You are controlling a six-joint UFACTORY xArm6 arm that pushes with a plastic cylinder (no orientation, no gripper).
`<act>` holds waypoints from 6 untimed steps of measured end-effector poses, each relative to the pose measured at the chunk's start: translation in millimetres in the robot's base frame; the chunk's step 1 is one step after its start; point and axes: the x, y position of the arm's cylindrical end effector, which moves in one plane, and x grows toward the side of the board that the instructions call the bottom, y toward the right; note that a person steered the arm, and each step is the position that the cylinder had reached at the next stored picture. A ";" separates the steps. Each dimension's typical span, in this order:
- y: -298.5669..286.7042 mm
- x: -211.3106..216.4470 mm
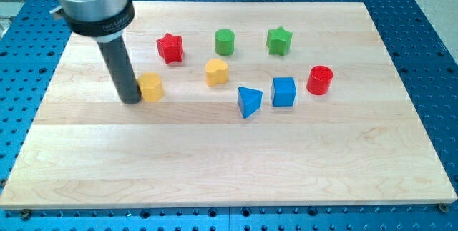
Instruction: Move the yellow heart to the top left of the yellow hexagon
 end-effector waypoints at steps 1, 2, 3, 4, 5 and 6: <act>12.5 -25.4; 50.0 -25.8; 62.6 -26.2; 59.8 -73.3; 75.4 -96.5; 104.5 -96.5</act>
